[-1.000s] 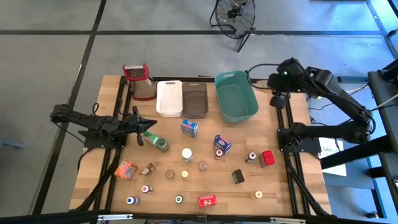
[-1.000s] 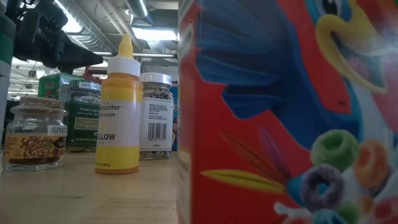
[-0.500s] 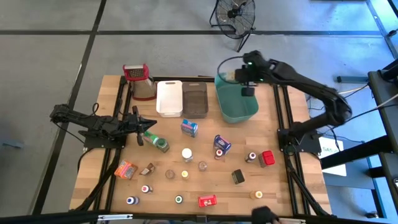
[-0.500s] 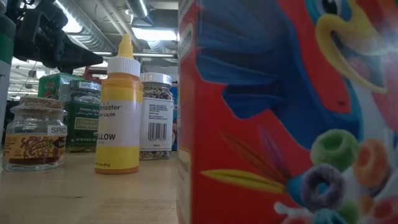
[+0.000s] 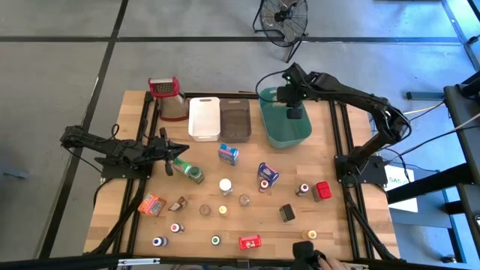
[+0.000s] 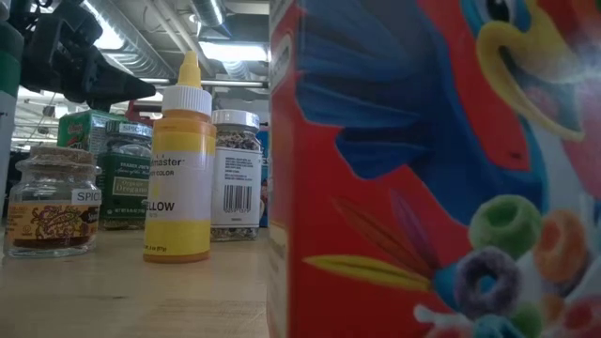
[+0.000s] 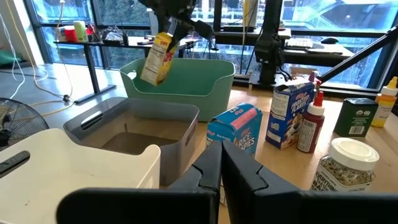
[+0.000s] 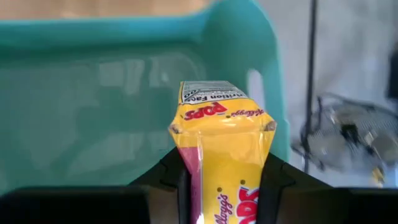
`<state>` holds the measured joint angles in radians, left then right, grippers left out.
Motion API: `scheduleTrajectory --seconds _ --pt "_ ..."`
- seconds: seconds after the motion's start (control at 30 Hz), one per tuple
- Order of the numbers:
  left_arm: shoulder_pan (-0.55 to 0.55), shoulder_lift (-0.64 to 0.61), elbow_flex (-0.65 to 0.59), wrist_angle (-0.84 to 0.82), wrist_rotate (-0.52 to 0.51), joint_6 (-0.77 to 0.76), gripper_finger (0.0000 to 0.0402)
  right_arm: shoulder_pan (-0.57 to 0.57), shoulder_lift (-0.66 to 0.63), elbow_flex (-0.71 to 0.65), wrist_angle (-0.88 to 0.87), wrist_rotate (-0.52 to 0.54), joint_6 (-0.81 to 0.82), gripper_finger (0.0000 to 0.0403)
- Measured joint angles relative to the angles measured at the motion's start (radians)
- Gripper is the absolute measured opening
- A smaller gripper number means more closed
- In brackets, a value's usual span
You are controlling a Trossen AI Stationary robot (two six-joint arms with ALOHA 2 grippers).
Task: Pick & Place Kitchen Items
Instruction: Put the yellow cereal box into the right green bin
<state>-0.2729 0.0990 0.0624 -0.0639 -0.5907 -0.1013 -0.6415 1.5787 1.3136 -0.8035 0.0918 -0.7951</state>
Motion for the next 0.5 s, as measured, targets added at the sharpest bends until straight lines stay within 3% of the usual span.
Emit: scheduleTrajectory --seconds 0.1,0.5 --pt "0.0 0.0 0.0 0.0 0.0 0.0 0.0004 0.001 0.001 0.0 0.004 -0.042 -0.022 0.0108" --pt "0.0 0.0 0.0 0.0 0.0 0.01 0.0004 -0.028 0.086 0.0 0.008 -0.042 -0.022 0.0109"
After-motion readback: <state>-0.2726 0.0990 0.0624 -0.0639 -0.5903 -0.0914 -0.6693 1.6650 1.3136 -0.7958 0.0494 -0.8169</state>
